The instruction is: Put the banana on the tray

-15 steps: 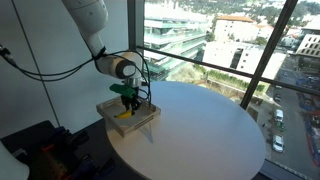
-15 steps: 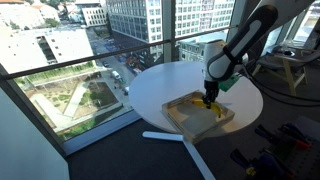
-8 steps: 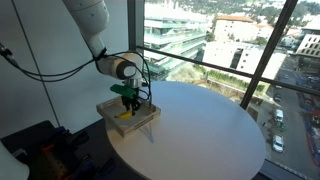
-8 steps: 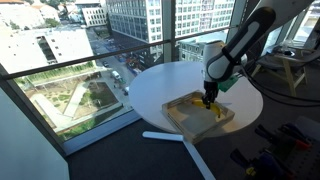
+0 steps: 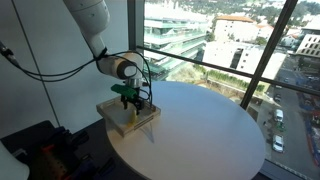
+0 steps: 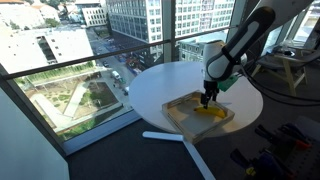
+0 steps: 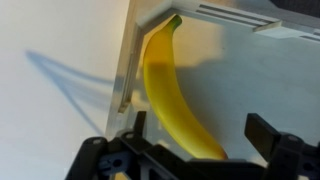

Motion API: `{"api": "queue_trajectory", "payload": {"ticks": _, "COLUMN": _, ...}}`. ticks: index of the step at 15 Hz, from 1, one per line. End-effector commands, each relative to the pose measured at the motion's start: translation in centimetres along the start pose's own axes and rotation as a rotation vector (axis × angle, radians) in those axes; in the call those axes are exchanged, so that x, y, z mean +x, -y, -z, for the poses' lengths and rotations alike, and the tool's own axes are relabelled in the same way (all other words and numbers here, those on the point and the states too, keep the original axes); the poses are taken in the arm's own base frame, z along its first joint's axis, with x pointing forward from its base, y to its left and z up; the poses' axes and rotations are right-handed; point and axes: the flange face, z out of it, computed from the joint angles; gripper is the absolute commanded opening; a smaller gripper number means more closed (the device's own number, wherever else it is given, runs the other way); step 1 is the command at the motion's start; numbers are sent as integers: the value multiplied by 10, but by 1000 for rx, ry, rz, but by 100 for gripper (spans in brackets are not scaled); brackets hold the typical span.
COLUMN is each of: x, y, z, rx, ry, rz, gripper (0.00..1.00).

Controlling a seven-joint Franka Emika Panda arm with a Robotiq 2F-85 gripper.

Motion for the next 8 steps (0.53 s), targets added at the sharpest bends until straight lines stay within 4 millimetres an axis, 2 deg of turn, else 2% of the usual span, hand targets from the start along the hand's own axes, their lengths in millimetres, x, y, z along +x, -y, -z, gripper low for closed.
{"api": "queue_trajectory", "payload": {"ticks": 1, "x": 5, "y": -3, "z": 2, "rx": 5, "ry": -6, "rz": -2, "gripper": 100}}
{"api": "queue_trajectory", "payload": {"ticks": 8, "x": 2, "y": -13, "z": 7, "rx": -3, "ry": 3, "rz": -52, "gripper": 100}}
